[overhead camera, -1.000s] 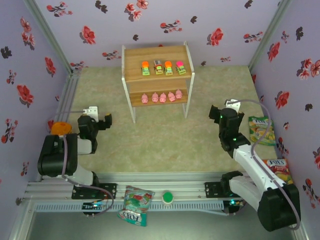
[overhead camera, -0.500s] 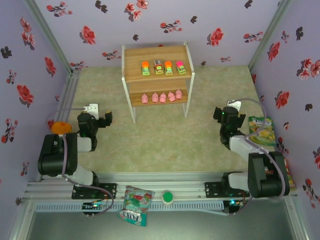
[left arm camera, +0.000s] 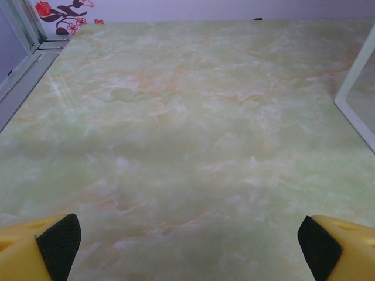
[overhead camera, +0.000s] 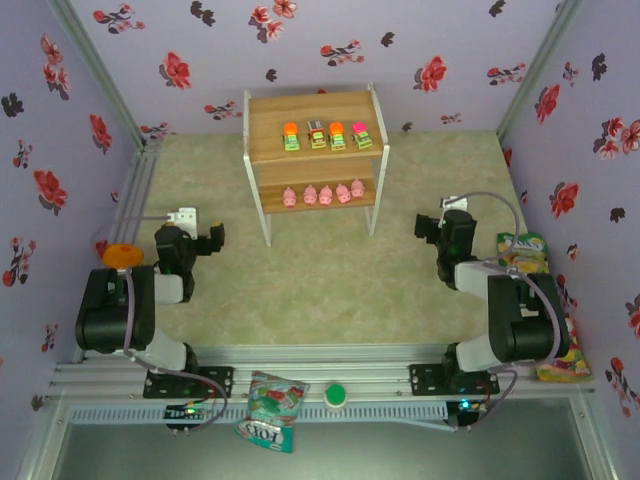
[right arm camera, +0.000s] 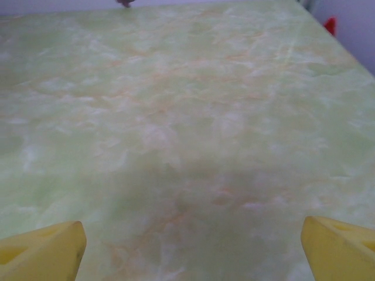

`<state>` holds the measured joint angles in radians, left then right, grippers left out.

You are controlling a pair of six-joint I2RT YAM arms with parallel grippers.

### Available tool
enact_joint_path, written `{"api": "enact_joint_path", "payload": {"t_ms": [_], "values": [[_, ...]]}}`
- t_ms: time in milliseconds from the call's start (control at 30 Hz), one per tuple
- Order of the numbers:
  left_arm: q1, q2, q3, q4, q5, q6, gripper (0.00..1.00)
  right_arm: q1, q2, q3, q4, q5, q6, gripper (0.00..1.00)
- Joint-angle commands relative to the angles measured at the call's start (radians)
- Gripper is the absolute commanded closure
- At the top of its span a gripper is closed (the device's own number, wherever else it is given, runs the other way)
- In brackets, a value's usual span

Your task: Place and organize the plastic toys onto the shelf

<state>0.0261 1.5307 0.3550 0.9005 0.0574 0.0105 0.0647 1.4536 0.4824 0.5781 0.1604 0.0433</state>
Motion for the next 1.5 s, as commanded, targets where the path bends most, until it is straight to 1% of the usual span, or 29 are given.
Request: {"api": "enact_joint_path", "payload": {"t_ms": [0, 100, 167, 200, 267, 300, 433, 500, 833, 1467], "values": [[-0.002, 0.006, 0.022, 0.002, 0.013, 0.02, 0.0, -0.021, 0.02, -0.037, 0.134, -0.079, -0.02, 0.04], [-0.002, 0.006, 0.022, 0.001, 0.014, 0.02, 0.0, -0.034, 0.069, -0.114, 0.319, -0.055, 0.001, 0.04], [-0.002, 0.006, 0.022, 0.002, 0.013, 0.019, 0.0, -0.034, 0.121, -0.14, 0.428, -0.063, -0.007, 0.04], [-0.003, 0.006, 0.022, 0.002, 0.014, 0.019, 0.0, -0.034, 0.115, -0.146, 0.43, -0.068, -0.007, 0.04], [-0.003, 0.006, 0.022, 0.002, 0.013, 0.019, 0.0, -0.035, 0.096, -0.129, 0.36, -0.08, -0.009, 0.03], [-0.003, 0.006, 0.022, 0.002, 0.014, 0.02, 0.0, -0.037, 0.108, -0.127, 0.378, -0.093, -0.011, 0.02], [-0.002, 0.006, 0.022, -0.001, 0.014, 0.019, 0.0, -0.072, 0.11, -0.091, 0.315, -0.135, 0.027, 0.01], [-0.002, 0.005, 0.024, 0.001, 0.013, 0.02, 0.0, -0.074, 0.11, -0.081, 0.288, -0.085, 0.044, 0.01], [-0.002, 0.006, 0.022, 0.001, 0.014, 0.017, 0.0, -0.06, 0.105, -0.092, 0.3, -0.039, 0.035, 0.01], [-0.003, 0.006, 0.023, 0.002, 0.013, 0.017, 0.0, -0.054, 0.105, -0.091, 0.304, -0.026, 0.032, 0.01]]}}
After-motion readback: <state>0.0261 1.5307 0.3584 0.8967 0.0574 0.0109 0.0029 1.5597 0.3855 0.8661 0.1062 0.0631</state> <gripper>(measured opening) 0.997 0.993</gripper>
